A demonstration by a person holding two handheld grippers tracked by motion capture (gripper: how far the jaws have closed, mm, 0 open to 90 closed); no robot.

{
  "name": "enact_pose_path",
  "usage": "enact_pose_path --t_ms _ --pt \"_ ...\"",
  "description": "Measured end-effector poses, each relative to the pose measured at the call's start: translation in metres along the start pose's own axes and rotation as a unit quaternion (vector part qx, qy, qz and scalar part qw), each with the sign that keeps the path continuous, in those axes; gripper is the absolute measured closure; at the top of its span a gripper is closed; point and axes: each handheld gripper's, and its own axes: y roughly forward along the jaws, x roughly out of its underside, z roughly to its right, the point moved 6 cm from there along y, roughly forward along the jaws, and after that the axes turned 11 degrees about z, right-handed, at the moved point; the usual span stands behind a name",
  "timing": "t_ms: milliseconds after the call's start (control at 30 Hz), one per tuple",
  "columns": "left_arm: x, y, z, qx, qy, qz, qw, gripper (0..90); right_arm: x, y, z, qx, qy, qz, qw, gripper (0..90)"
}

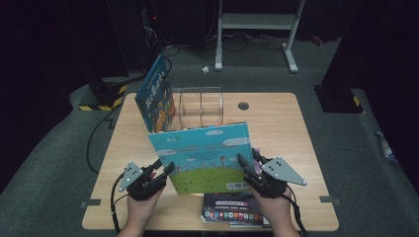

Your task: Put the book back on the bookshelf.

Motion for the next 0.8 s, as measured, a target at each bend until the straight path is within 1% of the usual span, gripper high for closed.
enact_pose_path --t_ms 100,333,433,500,667,800 --pt "-0.0005 -0.0004 -0.0012 -0.001 0.002 0.002 1.0000 54.4 -0.0013 0.0007 -0.0018 -0.002 -0.004 0.001 1.0000 55.6" --pt "-0.0017 -0.0006 -0.0017 -0.005 0.003 0.008 1.0000 54.5 -0.0020 0.0028 -0.0026 -0.001 -0.002 0.005 1.0000 55.2" --pt "-0.0030 -0.0009 -0.0023 -0.007 0.007 0.010 0.9999 54.5 -0.0014 0.0038 -0.0028 -0.002 -0.003 0.005 1.0000 54.9" --pt "-0.0037 -0.0010 -0.0023 -0.008 0.006 0.013 0.9999 54.5 -0.0013 0.0046 -0.0029 -0.002 -0.001 0.004 1.0000 54.7" --pt "-0.0052 -0.0009 -0.0029 -0.010 0.013 0.020 0.9997 54.5 -0.0013 0.0060 -0.0034 -0.001 0.001 0.005 1.0000 54.0" --pt "-0.0047 0.0012 -0.0038 -0.009 0.013 0.022 0.9996 54.5 -0.0013 0.0073 -0.0033 0.003 0.002 0.005 1.0000 53.6"
